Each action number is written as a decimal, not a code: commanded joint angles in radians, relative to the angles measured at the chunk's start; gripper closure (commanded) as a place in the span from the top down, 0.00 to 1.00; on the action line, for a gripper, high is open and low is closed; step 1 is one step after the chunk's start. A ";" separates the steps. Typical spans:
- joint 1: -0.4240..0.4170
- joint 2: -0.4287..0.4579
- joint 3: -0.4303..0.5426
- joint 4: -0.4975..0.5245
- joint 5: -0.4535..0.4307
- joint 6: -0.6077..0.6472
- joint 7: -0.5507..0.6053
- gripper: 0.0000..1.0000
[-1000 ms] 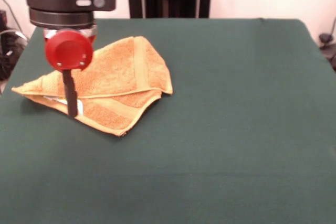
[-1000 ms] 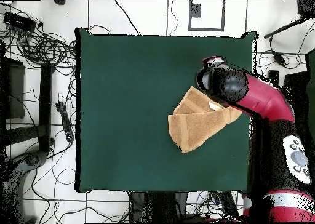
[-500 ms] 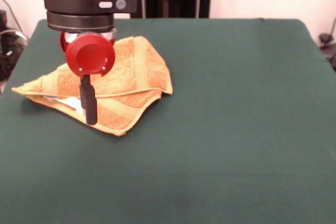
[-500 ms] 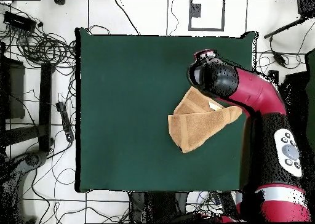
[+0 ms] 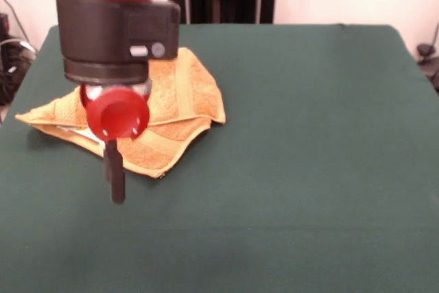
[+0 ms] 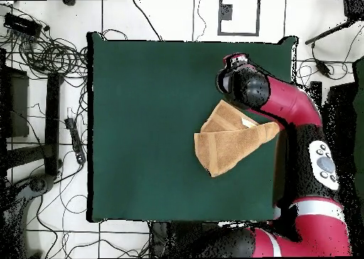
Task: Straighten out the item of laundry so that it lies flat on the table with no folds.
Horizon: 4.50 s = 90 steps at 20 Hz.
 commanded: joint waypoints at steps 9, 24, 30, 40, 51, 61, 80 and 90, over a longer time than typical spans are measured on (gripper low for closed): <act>0.174 0.037 -0.084 0.041 0.171 0.085 0.220 1.00; 0.015 -0.083 -0.002 0.146 0.150 0.205 -0.013 1.00; 0.078 -0.032 -0.042 0.190 0.198 0.087 0.203 1.00; 0.193 -0.012 -0.163 0.208 0.295 0.068 0.317 1.00; 0.194 -0.024 -0.186 0.234 0.352 0.084 0.229 1.00; 0.185 -0.033 -0.191 0.240 0.360 0.099 0.196 1.00; 0.194 0.063 -0.180 0.226 0.405 -0.030 0.229 1.00; 0.216 0.173 -0.201 0.157 0.474 -0.101 0.236 1.00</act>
